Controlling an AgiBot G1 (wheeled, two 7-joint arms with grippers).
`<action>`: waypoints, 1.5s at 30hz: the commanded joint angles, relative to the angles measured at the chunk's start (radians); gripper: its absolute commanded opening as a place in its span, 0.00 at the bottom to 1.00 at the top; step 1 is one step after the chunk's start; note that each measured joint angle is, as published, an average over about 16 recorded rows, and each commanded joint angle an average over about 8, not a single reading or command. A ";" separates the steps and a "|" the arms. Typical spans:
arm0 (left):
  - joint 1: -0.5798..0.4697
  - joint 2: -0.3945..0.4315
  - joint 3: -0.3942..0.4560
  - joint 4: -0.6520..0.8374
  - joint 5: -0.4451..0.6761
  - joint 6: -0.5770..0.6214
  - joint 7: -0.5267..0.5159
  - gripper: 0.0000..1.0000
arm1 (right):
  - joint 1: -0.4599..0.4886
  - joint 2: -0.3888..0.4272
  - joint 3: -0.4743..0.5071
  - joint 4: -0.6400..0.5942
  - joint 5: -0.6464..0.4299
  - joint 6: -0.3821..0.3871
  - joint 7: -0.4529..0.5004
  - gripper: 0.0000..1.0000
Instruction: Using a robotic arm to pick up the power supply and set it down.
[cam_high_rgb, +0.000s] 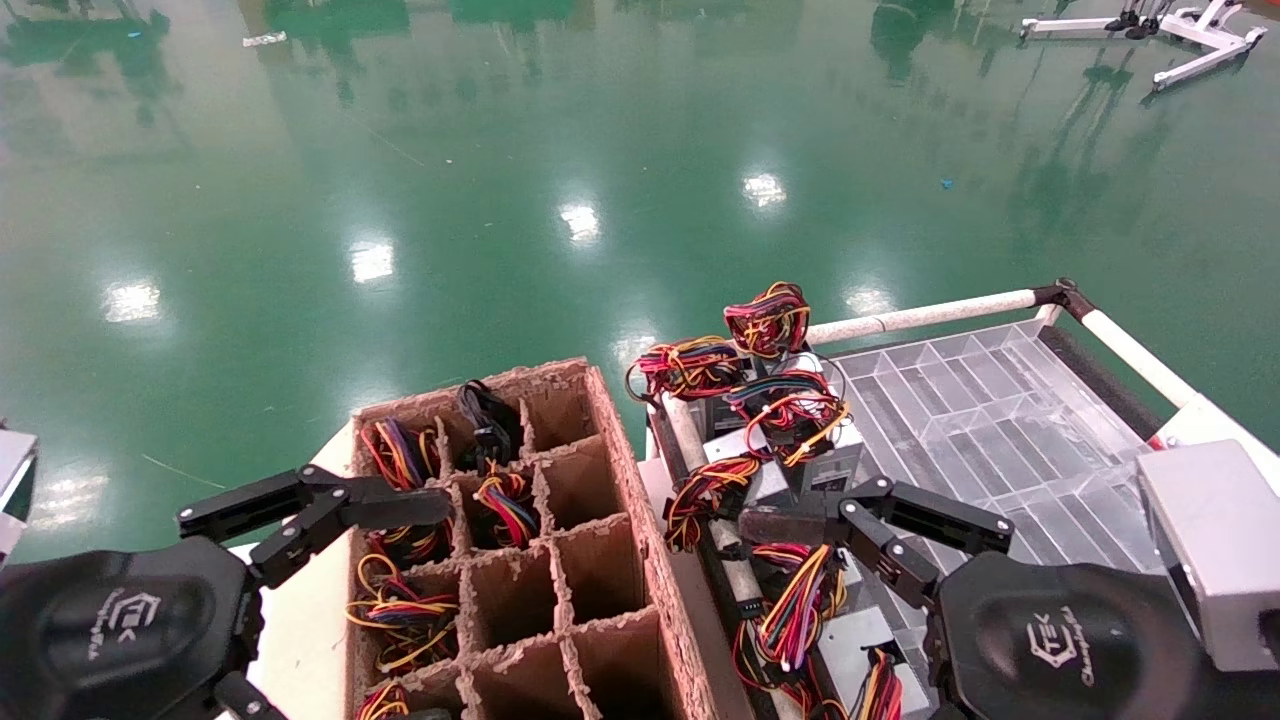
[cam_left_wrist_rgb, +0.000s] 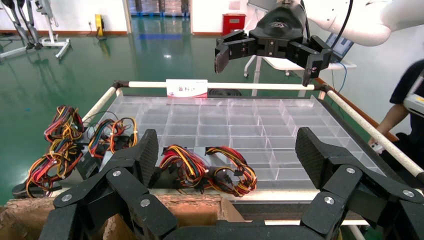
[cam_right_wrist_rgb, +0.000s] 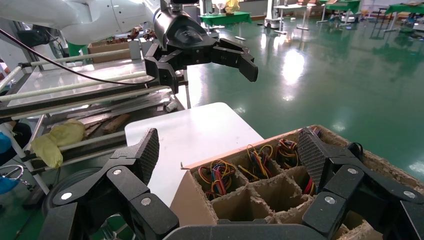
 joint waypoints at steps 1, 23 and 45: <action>0.000 0.000 0.000 0.000 0.000 0.000 0.000 1.00 | 0.000 0.000 0.000 0.000 0.000 0.000 0.000 1.00; 0.000 0.000 0.000 0.000 0.000 0.000 0.000 1.00 | 0.000 0.000 0.000 0.000 0.000 0.000 0.000 1.00; 0.000 0.000 0.000 0.000 0.000 0.000 0.000 0.00 | 0.000 0.000 0.000 0.000 0.000 0.000 0.000 1.00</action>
